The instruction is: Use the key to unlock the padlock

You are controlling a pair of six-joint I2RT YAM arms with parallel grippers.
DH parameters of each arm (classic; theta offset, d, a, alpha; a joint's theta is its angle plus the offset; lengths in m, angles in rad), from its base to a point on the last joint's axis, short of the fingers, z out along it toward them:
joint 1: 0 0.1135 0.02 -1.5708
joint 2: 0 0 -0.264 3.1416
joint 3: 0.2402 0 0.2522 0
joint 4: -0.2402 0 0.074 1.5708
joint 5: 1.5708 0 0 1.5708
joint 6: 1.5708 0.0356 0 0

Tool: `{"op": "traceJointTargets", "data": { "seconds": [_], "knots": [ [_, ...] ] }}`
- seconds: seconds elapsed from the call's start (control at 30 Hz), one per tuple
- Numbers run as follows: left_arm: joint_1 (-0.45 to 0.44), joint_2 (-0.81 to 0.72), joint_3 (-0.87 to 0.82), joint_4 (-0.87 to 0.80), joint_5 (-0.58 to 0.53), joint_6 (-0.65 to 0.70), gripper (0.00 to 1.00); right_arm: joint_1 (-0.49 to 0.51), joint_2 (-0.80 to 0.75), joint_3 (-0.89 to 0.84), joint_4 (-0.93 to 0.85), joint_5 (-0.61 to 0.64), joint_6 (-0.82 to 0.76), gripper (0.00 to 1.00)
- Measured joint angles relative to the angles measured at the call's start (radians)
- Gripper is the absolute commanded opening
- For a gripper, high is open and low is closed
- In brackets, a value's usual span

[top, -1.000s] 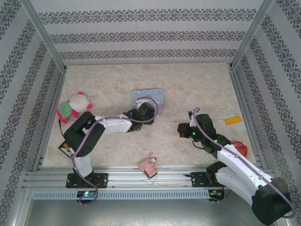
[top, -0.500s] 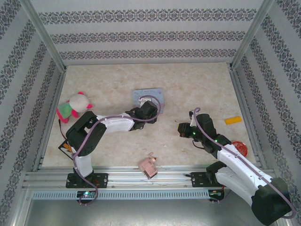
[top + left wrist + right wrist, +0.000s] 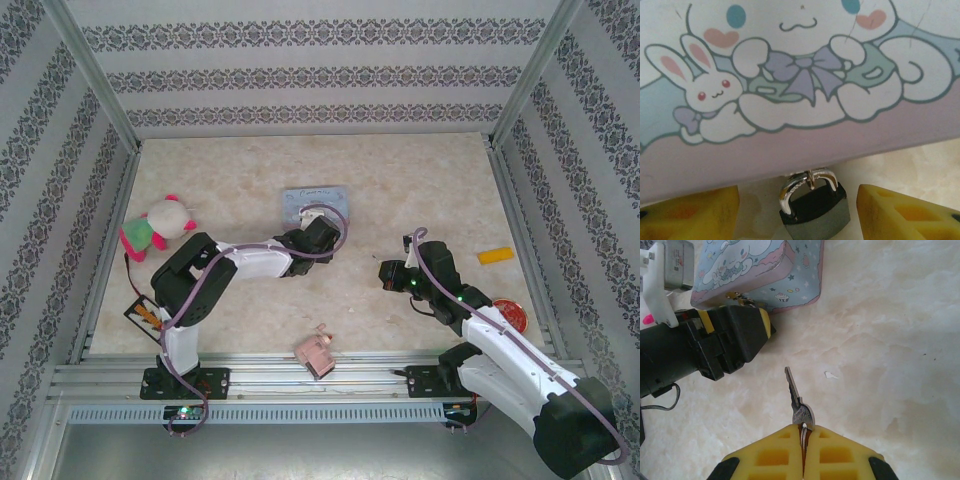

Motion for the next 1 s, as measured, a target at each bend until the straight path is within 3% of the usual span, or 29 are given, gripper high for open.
{"op": "traceJointTargets", "data": {
  "seconds": [0.13,0.27,1.0],
  "knots": [
    [-0.007,0.002,0.005,-0.007,-0.014,0.000,0.63,-0.007,0.003,0.000,0.001,-0.003,0.000,0.00],
    [-0.008,0.002,0.005,-0.007,-0.026,-0.001,0.56,-0.013,0.004,0.000,0.002,-0.004,0.000,0.00],
    [-0.026,0.008,0.001,-0.006,-0.077,-0.003,0.58,-0.026,0.033,0.000,0.026,-0.030,0.002,0.00]
  ]
}}
